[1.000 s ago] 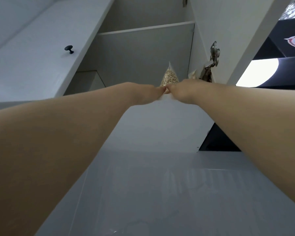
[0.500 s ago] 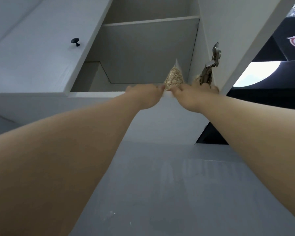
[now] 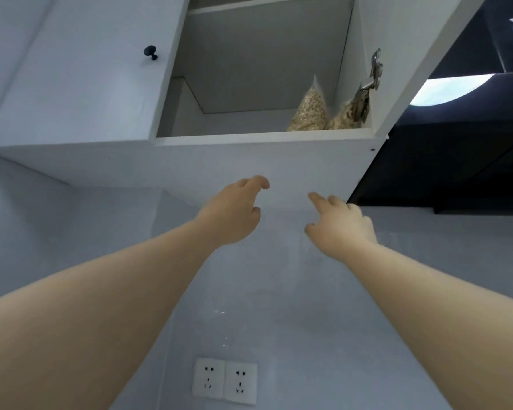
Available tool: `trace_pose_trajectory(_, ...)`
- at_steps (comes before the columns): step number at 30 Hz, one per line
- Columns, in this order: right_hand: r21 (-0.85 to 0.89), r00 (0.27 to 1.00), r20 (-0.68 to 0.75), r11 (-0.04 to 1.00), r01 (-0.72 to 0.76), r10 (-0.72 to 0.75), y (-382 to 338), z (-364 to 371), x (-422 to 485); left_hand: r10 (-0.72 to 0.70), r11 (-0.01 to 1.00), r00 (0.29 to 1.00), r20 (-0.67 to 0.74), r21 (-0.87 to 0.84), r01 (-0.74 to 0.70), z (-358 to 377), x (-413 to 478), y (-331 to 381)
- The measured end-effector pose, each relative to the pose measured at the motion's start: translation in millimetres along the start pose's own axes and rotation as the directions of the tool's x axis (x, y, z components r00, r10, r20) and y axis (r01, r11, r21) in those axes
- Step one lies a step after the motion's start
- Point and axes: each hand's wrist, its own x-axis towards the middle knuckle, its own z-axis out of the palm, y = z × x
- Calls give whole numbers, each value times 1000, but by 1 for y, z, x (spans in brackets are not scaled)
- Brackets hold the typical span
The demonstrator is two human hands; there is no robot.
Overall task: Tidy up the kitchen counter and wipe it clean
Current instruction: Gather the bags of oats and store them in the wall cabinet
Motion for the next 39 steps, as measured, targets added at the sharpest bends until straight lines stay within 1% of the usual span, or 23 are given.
trace_pose_trajectory(2,38,990,138,999,-11,6,-4,24,-21,-33,999,994,102,22,31,12,-23,-8)
trace_pose_trajectory(5,74,961,276,997,-37,15,-12,58,-50,-116,993,963,241,62,104,31,-60,-21)
trace_pose_trajectory(9,117,898,439,991,-65,7,-24,99,-89,-197,980,897,396,79,181,59,-113,-34)
trace_pose_trajectory(13,161,841,541,981,-105,1,-35,131,-121,-236,971,839,490,86,222,84,-162,-39)
trace_pose_trajectory(16,201,803,596,967,-155,5,-42,149,-145,-280,956,791,544,80,283,102,-194,-40)
trace_pose_trajectory(20,212,739,673,957,-197,3,-40,175,-188,-294,943,708,642,75,324,127,-243,-41)
trace_pose_trajectory(23,157,660,750,961,-229,35,-29,197,-222,-308,931,636,708,86,355,144,-280,-44)
trace_pose_trajectory(26,110,556,825,936,-334,101,-22,214,-252,-339,912,586,736,103,398,154,-312,-48)
trace_pose_trajectory(27,112,533,840,926,-360,105,-22,218,-261,-354,900,563,747,108,422,156,-321,-48)
trace_pose_trajectory(32,78,493,863,933,-352,114,-19,230,-282,-401,847,432,808,147,510,178,-353,-42)
trace_pose_trajectory(34,49,483,863,929,-367,145,-11,234,-283,-395,848,408,823,156,507,186,-357,-37)
trace_pose_trajectory(36,32,473,864,920,-391,171,-1,239,-283,-384,857,404,830,158,490,194,-360,-33)
trace_pose_trajectory(39,2,434,878,906,-423,201,10,251,-286,-372,865,363,855,177,470,211,-367,-31)
